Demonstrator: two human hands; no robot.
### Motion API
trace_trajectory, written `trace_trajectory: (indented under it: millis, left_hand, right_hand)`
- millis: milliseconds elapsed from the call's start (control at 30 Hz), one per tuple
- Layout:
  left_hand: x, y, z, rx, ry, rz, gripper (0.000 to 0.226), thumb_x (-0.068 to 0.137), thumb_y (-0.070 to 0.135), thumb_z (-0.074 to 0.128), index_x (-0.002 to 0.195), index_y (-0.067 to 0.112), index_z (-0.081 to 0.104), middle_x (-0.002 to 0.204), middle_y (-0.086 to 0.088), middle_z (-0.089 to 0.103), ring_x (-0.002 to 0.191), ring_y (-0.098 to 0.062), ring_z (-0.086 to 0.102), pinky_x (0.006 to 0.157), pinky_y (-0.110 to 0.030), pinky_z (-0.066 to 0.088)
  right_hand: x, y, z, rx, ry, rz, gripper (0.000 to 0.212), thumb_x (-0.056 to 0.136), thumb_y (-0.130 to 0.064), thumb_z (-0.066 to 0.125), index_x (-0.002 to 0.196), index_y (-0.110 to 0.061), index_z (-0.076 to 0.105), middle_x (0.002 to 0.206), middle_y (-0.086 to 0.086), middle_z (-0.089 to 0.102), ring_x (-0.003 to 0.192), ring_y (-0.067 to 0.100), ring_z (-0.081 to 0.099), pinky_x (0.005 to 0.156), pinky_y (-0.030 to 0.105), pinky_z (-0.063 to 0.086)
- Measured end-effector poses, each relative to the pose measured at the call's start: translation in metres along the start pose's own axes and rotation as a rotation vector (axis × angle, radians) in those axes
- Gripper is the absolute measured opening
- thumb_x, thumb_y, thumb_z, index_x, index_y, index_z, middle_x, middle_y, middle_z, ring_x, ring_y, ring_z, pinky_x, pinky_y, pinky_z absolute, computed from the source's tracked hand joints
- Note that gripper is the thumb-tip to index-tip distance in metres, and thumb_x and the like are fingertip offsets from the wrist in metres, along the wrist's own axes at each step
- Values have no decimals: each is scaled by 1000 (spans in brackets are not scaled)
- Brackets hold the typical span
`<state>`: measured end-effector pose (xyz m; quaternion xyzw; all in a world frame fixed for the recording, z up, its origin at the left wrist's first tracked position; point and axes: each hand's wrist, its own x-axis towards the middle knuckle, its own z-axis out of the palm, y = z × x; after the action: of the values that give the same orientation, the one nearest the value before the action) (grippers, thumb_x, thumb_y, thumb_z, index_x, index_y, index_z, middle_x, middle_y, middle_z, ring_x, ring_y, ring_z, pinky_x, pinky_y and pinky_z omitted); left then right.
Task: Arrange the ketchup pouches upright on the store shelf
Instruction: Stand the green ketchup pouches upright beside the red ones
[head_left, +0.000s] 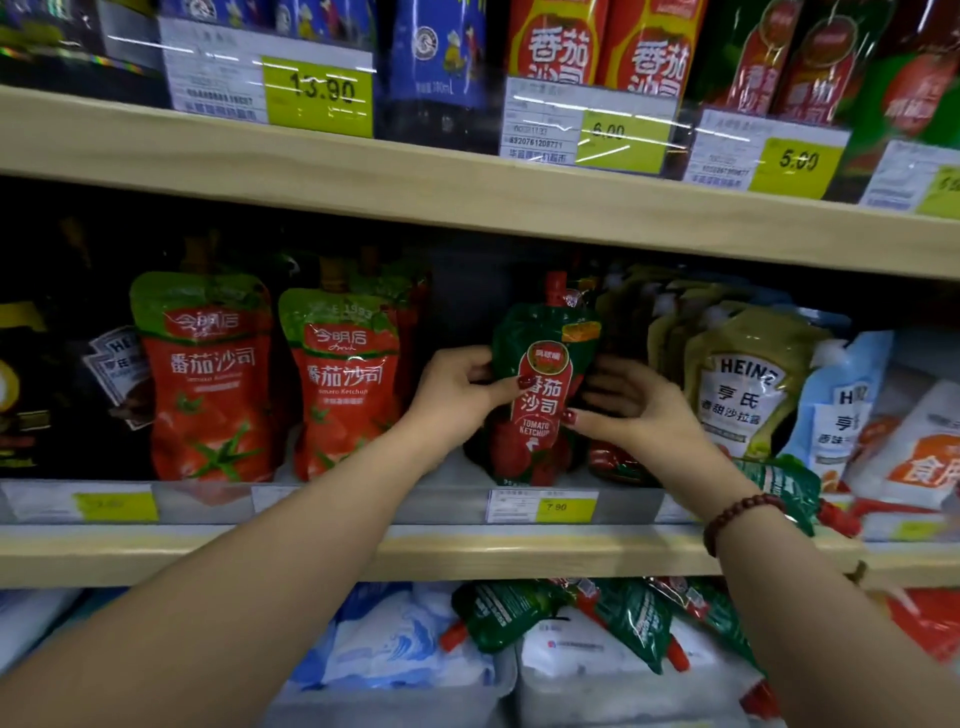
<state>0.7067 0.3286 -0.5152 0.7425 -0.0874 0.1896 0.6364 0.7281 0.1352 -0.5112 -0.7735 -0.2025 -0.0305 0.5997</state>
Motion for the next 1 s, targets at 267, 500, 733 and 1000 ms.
trace_trajectory:
  millis: [267,500,733,1000]
  left_hand:
    - [-15,-3,2,416,90,-35,35,75,30,74,109,22,67,95,-2,71,85,-12,65,69,-19,50]
    - [-42,-12,-12,783,-6,-115,46,71,45,73,112,27,64,92,11,72,84,-7,66,77,-31,54]
    - [-47,-15,-16,738,-113,-112,28,70,54,66,60,28,68,51,15,63,55,-2,58,56,-26,49]
    - [-46,-16,-19,756,-212,-135,37,64,67,63,57,32,67,49,16,61,53,-1,56,52,-24,43]
  right_hand:
    - [11,15,29,-243,12,-30,48,54,-26,86,92,-33,57,90,-9,66,80,4,64,66,17,53]
    - [24,14,35,-329,20,-16,52,58,-20,86,95,-33,52,89,-17,60,85,3,59,77,26,51]
    - [47,15,45,-389,30,-38,60,60,-21,85,114,-20,59,109,-2,64,95,12,58,83,28,48]
    - [63,21,56,-364,21,-34,61,59,-21,86,114,-20,60,115,3,67,104,18,62,94,39,50]
